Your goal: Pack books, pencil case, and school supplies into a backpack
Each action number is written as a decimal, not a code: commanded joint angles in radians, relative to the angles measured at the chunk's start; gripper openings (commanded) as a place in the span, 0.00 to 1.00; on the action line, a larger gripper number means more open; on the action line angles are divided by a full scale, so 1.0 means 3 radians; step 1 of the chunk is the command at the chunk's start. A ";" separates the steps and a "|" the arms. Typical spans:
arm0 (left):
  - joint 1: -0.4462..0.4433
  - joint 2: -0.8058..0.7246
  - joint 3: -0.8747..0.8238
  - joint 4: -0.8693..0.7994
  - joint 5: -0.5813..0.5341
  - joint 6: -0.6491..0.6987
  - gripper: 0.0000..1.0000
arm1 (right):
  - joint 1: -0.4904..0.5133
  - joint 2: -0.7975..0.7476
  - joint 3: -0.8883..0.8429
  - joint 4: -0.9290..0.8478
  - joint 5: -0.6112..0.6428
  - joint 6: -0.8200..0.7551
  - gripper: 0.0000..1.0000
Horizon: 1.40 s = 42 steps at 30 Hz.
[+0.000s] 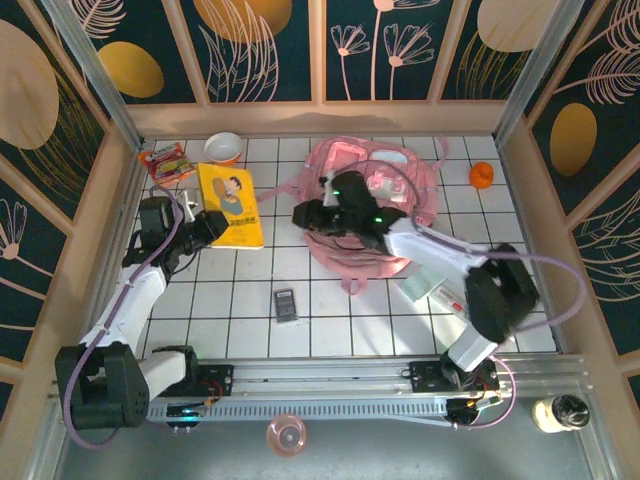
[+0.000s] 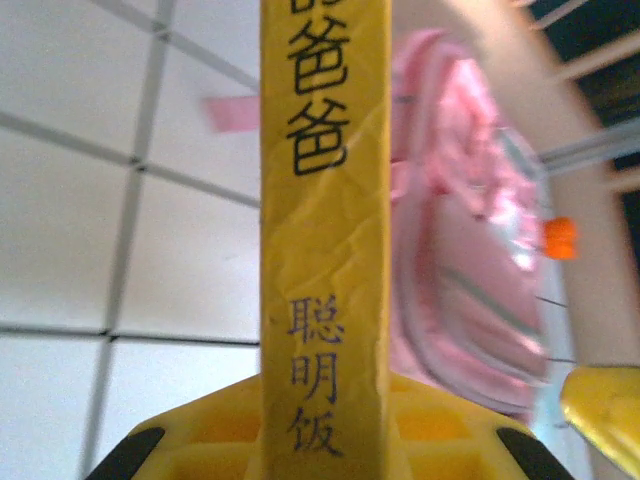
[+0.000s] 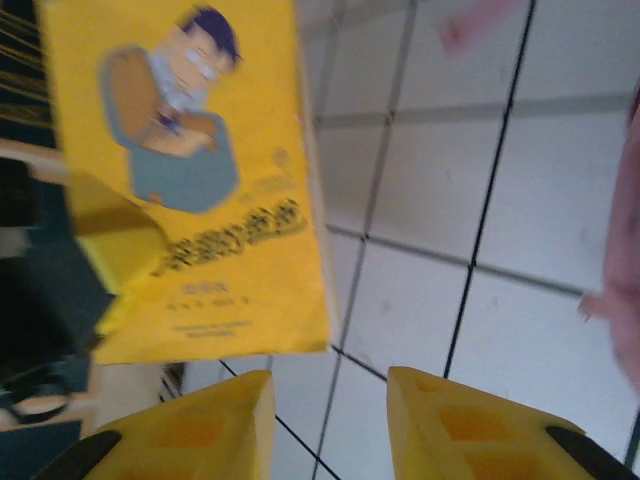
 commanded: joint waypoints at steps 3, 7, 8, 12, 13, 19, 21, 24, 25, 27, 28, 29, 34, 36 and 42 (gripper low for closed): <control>-0.0399 -0.0159 -0.0007 0.1631 0.0783 -0.0449 0.00 | -0.0047 -0.0853 -0.0506 0.0589 0.0477 -0.0520 0.36; -0.0845 -0.0143 -0.0190 0.2648 0.0761 -0.0745 0.00 | -0.0052 -0.1441 -0.0790 0.0718 0.0738 -0.0765 0.37; -0.0935 -0.0104 -0.0199 0.2800 0.0767 -0.0800 0.00 | -0.0056 -0.1579 -0.0872 0.0773 0.0781 -0.0792 0.38; -0.1163 0.0026 -0.0147 0.3072 0.0796 -0.0919 0.00 | -0.0097 -0.1976 -0.1124 0.0964 0.0672 -0.0838 0.40; -0.1205 0.0043 -0.0162 0.3164 0.0797 -0.0943 0.00 | -0.0113 -0.2060 -0.1182 0.1050 0.0555 -0.0872 0.45; -0.1339 0.0096 -0.0241 0.3716 0.0770 -0.1150 0.00 | -0.0131 -0.2205 -0.1250 0.1139 0.0323 -0.0902 0.67; -0.1375 0.0136 -0.0198 0.3759 0.0823 -0.1172 0.00 | -0.0137 -0.2128 -0.1192 0.1139 0.0166 -0.0893 0.67; -0.1430 0.0204 -0.0169 0.3911 0.0854 -0.1246 0.00 | -0.0136 -0.1997 -0.1131 0.1306 -0.0183 -0.0889 0.67; -0.1447 0.0236 -0.0153 0.3978 0.0856 -0.1280 0.00 | -0.0140 -0.1957 -0.1123 0.1368 -0.0262 -0.0875 0.67; -0.1476 0.0292 -0.0122 0.4105 0.0889 -0.1363 0.00 | -0.0146 -0.1898 -0.1077 0.1360 -0.0271 -0.0850 0.67; -0.1489 0.0325 -0.0100 0.4169 0.0909 -0.1398 0.00 | -0.0163 -0.1874 -0.1056 0.1313 -0.0239 -0.0828 0.67; -0.1502 0.0348 -0.0079 0.4213 0.0929 -0.1424 0.00 | -0.0189 -0.1844 -0.1017 0.1221 -0.0184 -0.0796 0.67; -0.1555 0.0401 -0.0003 0.4276 0.0958 -0.1462 0.00 | -0.0395 -0.1744 -0.1022 0.1142 -0.0384 -0.0581 0.68; -0.1571 0.0411 0.0019 0.4290 0.0974 -0.1476 0.00 | -0.0449 -0.1708 -0.1072 0.1265 -0.0601 -0.0504 0.68; -0.1607 0.0455 0.0101 0.4321 0.0983 -0.1477 0.00 | -0.0502 -0.1508 -0.1074 0.1490 -0.1083 -0.0389 0.69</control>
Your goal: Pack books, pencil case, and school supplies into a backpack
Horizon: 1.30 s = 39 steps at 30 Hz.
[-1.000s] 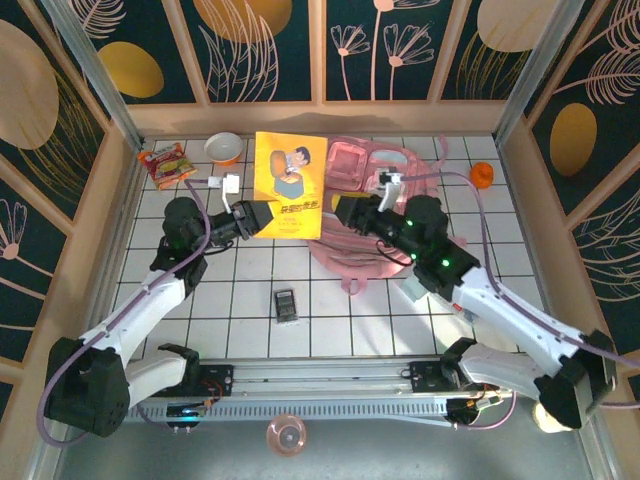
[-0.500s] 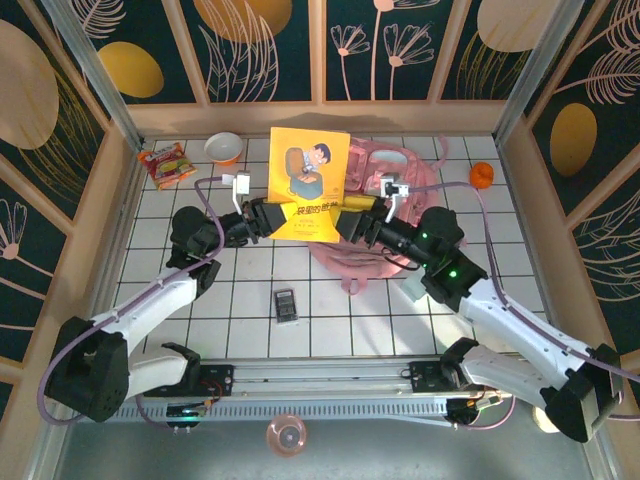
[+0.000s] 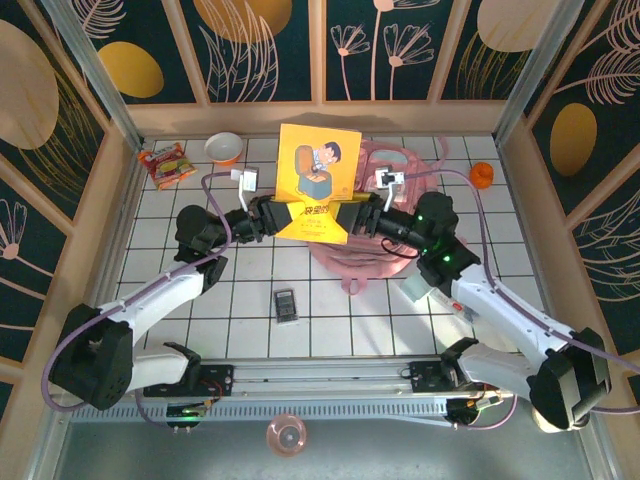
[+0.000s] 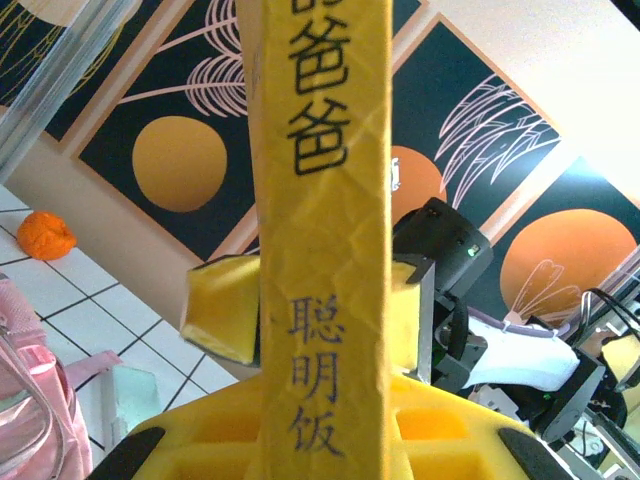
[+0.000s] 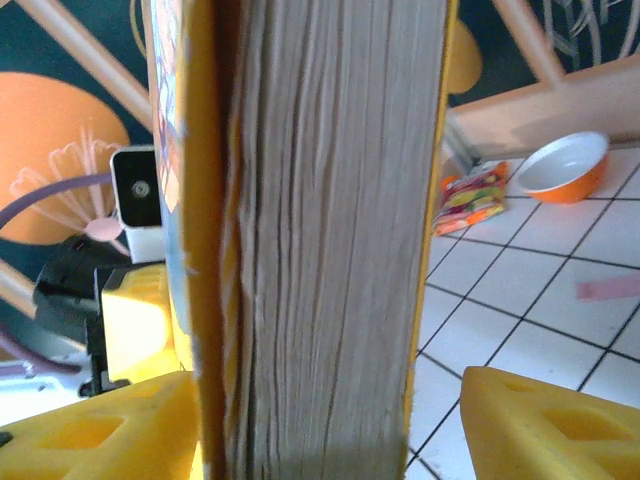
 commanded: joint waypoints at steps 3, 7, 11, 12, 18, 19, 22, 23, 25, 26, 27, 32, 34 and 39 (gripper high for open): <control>-0.0047 0.0025 0.0220 0.0509 0.0045 -0.0015 0.00 | -0.0040 0.0143 0.0026 0.0585 -0.0763 0.0207 0.71; -0.0047 0.0054 0.0218 0.0253 -0.0027 0.0175 0.00 | -0.0053 0.0093 -0.0029 0.0829 -0.0936 0.0253 0.69; -0.0047 0.0065 0.0188 0.0028 -0.0149 0.0347 0.00 | -0.0087 -0.0057 -0.0062 0.0726 -0.0865 0.0166 0.64; -0.0047 0.0072 0.0189 0.0011 -0.0153 0.0360 0.00 | -0.0093 -0.0087 -0.0062 0.0676 -0.0834 0.0138 0.61; -0.0047 0.0105 0.0219 -0.0150 -0.0064 0.0407 0.10 | -0.0115 -0.0190 -0.0033 0.0495 -0.0666 0.0005 0.08; -0.0047 0.0069 0.0273 -0.0392 -0.0062 0.0596 0.20 | -0.0115 -0.0209 -0.0004 0.0410 -0.0656 -0.0048 0.00; -0.0047 -0.0138 0.0357 -0.1300 -0.0328 0.1245 0.40 | -0.0118 -0.0376 0.0022 -0.0010 -0.0475 -0.0412 0.00; -0.0047 -0.0214 0.0385 -0.1571 -0.0421 0.1546 0.45 | -0.0116 -0.0449 0.0002 -0.0129 -0.0438 -0.0590 0.00; -0.0047 -0.0367 0.0509 -0.2294 -0.0649 0.2229 0.53 | -0.0118 -0.0638 -0.0026 -0.0510 -0.0313 -0.1121 0.00; -0.0045 -0.0419 0.0588 -0.2605 -0.0766 0.2527 0.57 | -0.0116 -0.0711 -0.0017 -0.0717 -0.0277 -0.1372 0.00; -0.0047 -0.0471 0.0686 -0.2934 -0.0872 0.2870 0.59 | -0.0118 -0.0795 0.0001 -0.0933 -0.0220 -0.1656 0.00; -0.0047 -0.0500 0.1216 -0.4174 -0.1242 0.4060 0.67 | -0.0206 -0.0935 0.0115 -0.2023 0.0067 -0.3177 0.00; -0.0045 -0.0461 0.1351 -0.4466 -0.1231 0.4416 0.68 | -0.0206 -0.0861 0.0201 -0.2355 0.0378 -0.3564 0.00; -0.0052 -0.0394 0.1487 -0.4871 -0.1056 0.5003 0.70 | -0.0192 -0.0515 0.0456 -0.2928 0.0692 -0.4149 0.00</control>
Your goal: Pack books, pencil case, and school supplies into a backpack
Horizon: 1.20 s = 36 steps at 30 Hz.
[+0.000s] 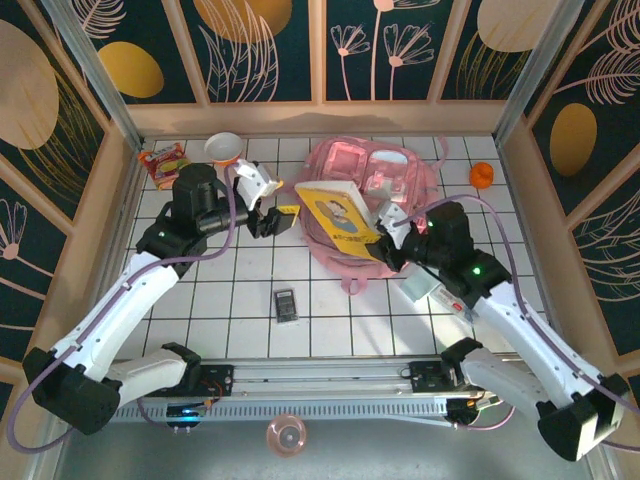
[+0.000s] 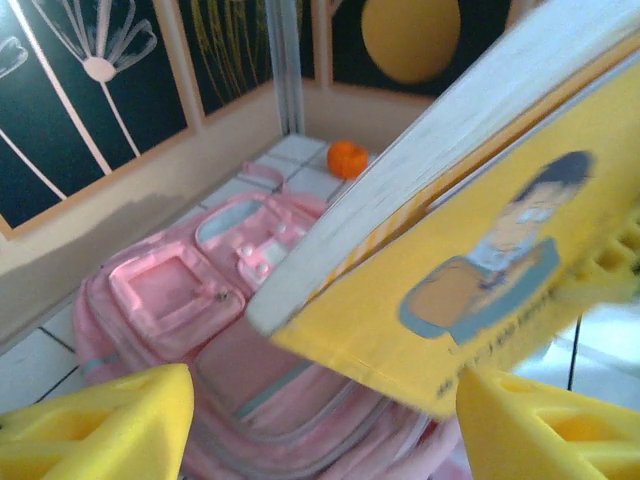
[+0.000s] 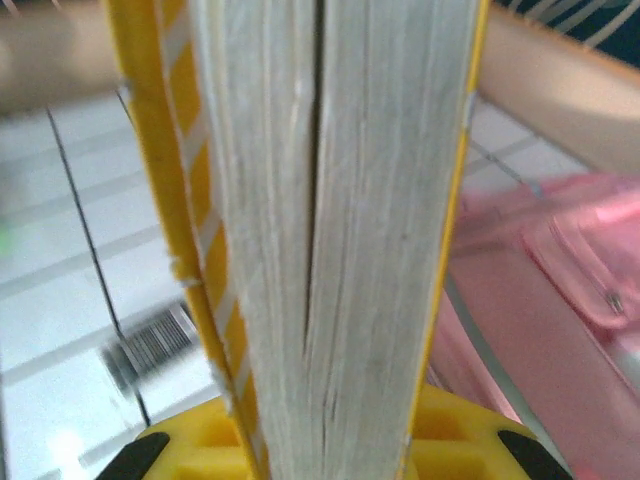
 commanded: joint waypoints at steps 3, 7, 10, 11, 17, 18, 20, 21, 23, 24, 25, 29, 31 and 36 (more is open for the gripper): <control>-0.0003 0.0084 0.0040 -0.0741 0.0249 0.1065 0.69 | 0.0007 0.0224 0.0275 -0.0424 0.0250 -0.0927 0.00; -0.0020 0.0170 -0.0034 -0.0813 0.0220 0.1257 0.70 | 0.0033 0.0439 0.0382 -0.0547 -0.0009 -0.1241 0.00; -0.0052 0.0266 -0.0029 -0.0823 0.0257 0.1312 0.71 | 0.0113 0.0613 0.0491 -0.0684 -0.0034 -0.1410 0.00; -0.0067 0.0294 -0.0026 -0.0823 0.0289 0.1332 0.70 | 0.0133 0.0672 0.0526 -0.0723 -0.0033 -0.1457 0.00; -0.0263 0.0556 0.0009 -0.0790 0.0291 0.1387 0.68 | 0.0212 0.0949 0.0761 -0.0872 -0.0210 -0.1632 0.00; -0.0294 0.0603 0.0022 -0.0790 0.0309 0.1376 0.67 | 0.0211 0.0980 0.0792 -0.0871 -0.0252 -0.1647 0.00; -0.0329 0.0682 0.0033 -0.0770 0.0373 0.1346 0.60 | 0.0211 0.1019 0.0841 -0.0856 -0.0307 -0.1668 0.00; -0.0335 0.0708 0.0033 -0.0743 0.0406 0.1324 0.51 | 0.0207 0.1024 0.0855 -0.0843 -0.0323 -0.1684 0.00; -0.0335 0.0698 -0.0016 -0.0621 0.0462 0.1228 0.26 | 0.0176 0.1008 0.0845 -0.0775 -0.0342 -0.1672 0.05; -0.0330 0.0661 -0.0084 -0.0469 0.0499 0.1119 0.14 | 0.0126 0.0970 0.0811 -0.0707 -0.0380 -0.1627 0.11; -0.0329 0.0606 -0.0195 -0.0249 0.0532 0.0988 0.02 | 0.0071 0.0913 0.0745 -0.0606 -0.0463 -0.1556 0.18; -0.0286 0.0394 -0.0666 0.0574 0.0804 0.0448 0.00 | -0.0553 0.0478 0.0284 0.0106 -0.1058 -0.0892 0.46; -0.0248 0.0339 -0.0821 0.1045 0.1050 0.0073 0.00 | -0.0901 0.0152 -0.0097 0.0684 -0.1387 -0.0247 0.55; -0.0241 0.0306 -0.1124 0.2245 0.1436 -0.0719 0.00 | -0.1303 -0.0568 -0.1022 0.2043 -0.1771 0.1195 0.68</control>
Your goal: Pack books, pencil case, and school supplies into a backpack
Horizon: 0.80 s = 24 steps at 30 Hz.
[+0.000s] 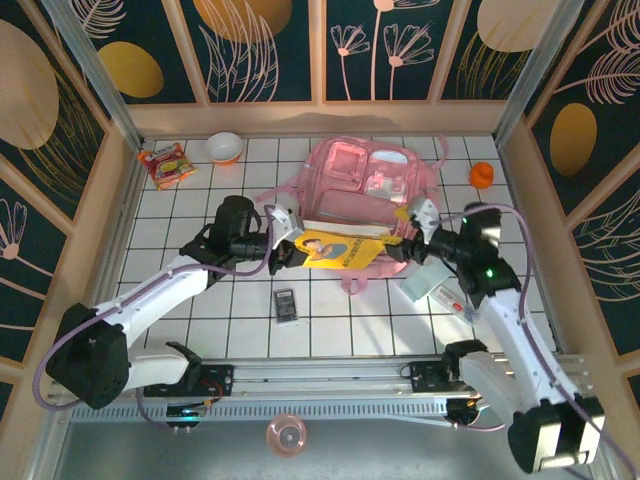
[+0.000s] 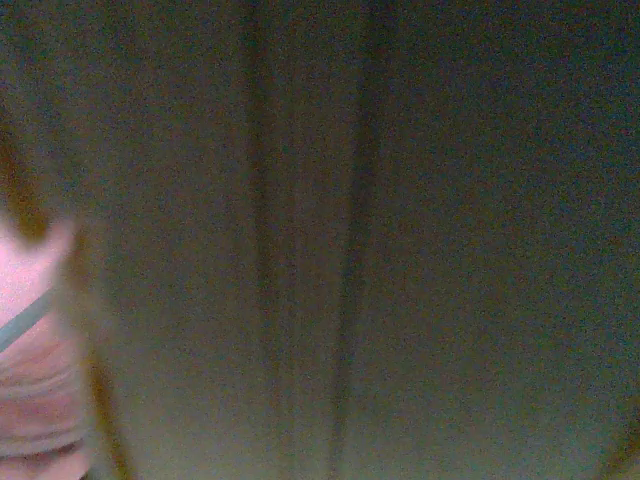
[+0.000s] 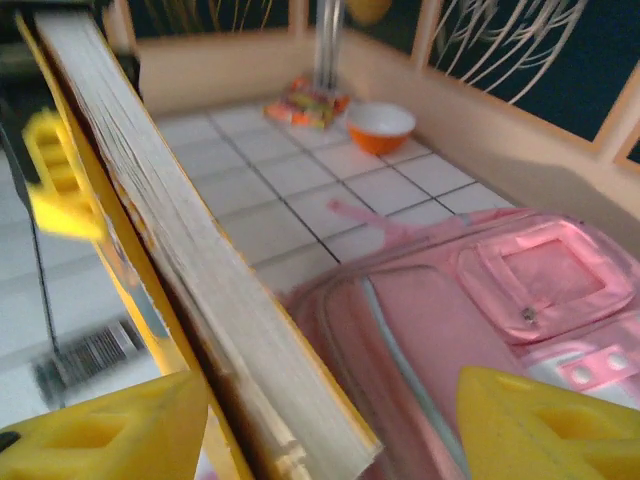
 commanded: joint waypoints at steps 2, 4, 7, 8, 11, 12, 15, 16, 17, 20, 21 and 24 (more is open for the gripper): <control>0.0005 -0.0086 -0.0117 0.1648 0.0674 -0.0891 0.00 | -0.0097 -0.0439 -0.0571 0.1321 -0.0506 0.1416 0.69; 0.0005 -0.0008 0.0025 0.1493 0.0742 -0.0822 0.00 | -0.0098 -0.0646 -0.0764 0.1600 -0.0453 0.1722 0.73; -0.0004 0.0104 0.0212 0.1370 0.0962 -0.0874 0.00 | -0.0099 -0.0867 -0.1069 0.2136 -0.0373 0.2197 0.80; -0.0003 0.0134 0.0210 0.1537 0.1053 -0.1015 0.00 | -0.0096 -0.0910 -0.1132 0.2252 -0.0355 0.2282 0.80; -0.0005 0.0198 0.0211 0.1865 0.1193 -0.1257 0.00 | -0.0093 -0.0923 -0.1195 0.2412 -0.0330 0.2414 0.81; -0.0013 0.0213 0.0235 0.1834 0.1226 -0.1243 0.00 | -0.0092 -0.0894 -0.1181 0.2444 -0.0399 0.2432 0.81; -0.0052 0.0244 0.0348 0.1558 0.1245 -0.1056 0.00 | -0.0080 -0.0759 -0.1120 0.2591 -0.0688 0.2545 0.79; -0.0067 0.0254 0.0375 0.1477 0.1237 -0.1004 0.00 | -0.0066 -0.0710 -0.1095 0.2653 -0.0774 0.2605 0.77; -0.0075 0.0270 0.0392 0.1440 0.1230 -0.0982 0.00 | -0.0047 -0.0654 -0.1062 0.2718 -0.0867 0.2653 0.75; -0.0097 0.0303 0.0399 0.1535 0.1214 -0.1049 0.01 | 0.0076 -0.0495 -0.0936 0.2622 -0.1040 0.2606 0.68; -0.0105 0.0324 0.0401 0.1590 0.1206 -0.1097 0.01 | 0.0117 -0.0437 -0.0876 0.2473 -0.1076 0.2504 0.65; -0.0127 0.0378 0.0473 0.1417 0.1204 -0.1007 0.03 | 0.0173 -0.0320 -0.0730 0.2240 -0.1102 0.2343 0.58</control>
